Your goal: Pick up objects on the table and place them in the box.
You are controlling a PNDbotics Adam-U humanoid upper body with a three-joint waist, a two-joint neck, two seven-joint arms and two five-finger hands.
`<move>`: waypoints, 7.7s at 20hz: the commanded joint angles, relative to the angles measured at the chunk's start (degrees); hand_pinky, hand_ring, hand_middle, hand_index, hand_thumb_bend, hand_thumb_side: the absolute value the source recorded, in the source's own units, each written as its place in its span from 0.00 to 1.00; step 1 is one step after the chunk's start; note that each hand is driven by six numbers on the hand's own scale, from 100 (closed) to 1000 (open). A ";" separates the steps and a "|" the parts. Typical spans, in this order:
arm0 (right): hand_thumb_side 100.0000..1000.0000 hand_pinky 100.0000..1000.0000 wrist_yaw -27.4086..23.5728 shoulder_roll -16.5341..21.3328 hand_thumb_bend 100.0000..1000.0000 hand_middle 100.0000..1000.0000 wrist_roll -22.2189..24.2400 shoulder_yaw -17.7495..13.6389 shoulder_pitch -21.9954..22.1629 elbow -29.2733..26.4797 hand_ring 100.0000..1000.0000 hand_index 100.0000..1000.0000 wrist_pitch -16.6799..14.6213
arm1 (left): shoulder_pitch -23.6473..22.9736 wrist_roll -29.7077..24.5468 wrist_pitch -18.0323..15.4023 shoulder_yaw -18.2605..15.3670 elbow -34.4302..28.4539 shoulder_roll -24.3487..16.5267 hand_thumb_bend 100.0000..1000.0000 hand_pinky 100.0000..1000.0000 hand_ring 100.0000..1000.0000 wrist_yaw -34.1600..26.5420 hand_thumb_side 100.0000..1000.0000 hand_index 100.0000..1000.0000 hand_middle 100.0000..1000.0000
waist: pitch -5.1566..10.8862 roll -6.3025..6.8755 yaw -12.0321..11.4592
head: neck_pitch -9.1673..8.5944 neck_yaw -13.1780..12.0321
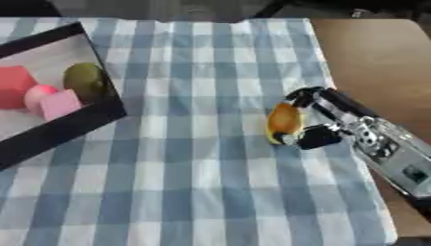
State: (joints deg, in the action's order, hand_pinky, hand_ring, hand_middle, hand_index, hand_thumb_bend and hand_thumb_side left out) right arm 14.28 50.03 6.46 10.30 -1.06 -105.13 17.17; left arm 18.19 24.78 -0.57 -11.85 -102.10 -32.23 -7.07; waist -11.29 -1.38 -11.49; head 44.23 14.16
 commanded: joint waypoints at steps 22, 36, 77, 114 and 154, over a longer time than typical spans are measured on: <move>0.00 0.77 -9.82 1.71 0.00 0.41 -6.43 -1.40 -0.46 -1.98 0.63 0.61 -0.08 | 0.68 -0.57 -0.10 -0.14 -0.43 -1.04 0.00 0.85 1.00 0.18 0.77 0.83 0.83 | -0.11 1.12 0.59 | -0.11 -0.06; 0.00 0.76 -8.44 4.20 0.00 0.35 -7.87 -3.62 0.70 -6.46 0.59 0.54 -0.59 | 0.62 -0.58 -0.09 -0.20 -0.40 -1.23 0.00 0.85 1.00 0.30 0.77 0.83 0.83 | 0.05 0.91 0.93 | -0.11 -0.11; 0.25 0.84 -1.87 2.34 0.49 0.57 7.77 -0.86 -2.87 5.30 0.77 0.78 -1.01 | 1.19 -1.94 -0.05 0.40 -0.31 -0.56 0.00 0.85 1.00 0.36 0.77 0.83 0.84 | -0.91 1.14 0.41 | -0.11 0.04; 0.00 0.77 -14.06 5.35 0.00 0.38 -6.72 -8.18 -1.44 -9.07 0.59 0.60 2.22 | 1.04 -2.01 0.05 0.19 -0.48 -1.33 0.00 0.85 1.00 0.70 0.76 0.83 0.84 | -0.37 0.98 1.27 | -0.11 -0.68; 0.00 0.78 11.76 -17.45 0.07 0.40 2.39 11.03 -60.97 25.84 0.59 0.60 -4.82 | 5.51 2.42 -1.78 0.69 -4.87 -2.64 0.00 0.84 0.98 0.09 0.73 0.83 0.84 | 1.16 -0.82 -7.64 | -0.11 7.33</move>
State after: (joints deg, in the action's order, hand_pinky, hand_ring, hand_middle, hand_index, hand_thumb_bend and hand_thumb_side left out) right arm 24.87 32.47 9.34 21.63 -60.49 -80.31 12.93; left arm 22.80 26.80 -2.21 -10.35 -105.93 -33.16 -7.05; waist -11.34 -1.75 -19.18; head 44.23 21.14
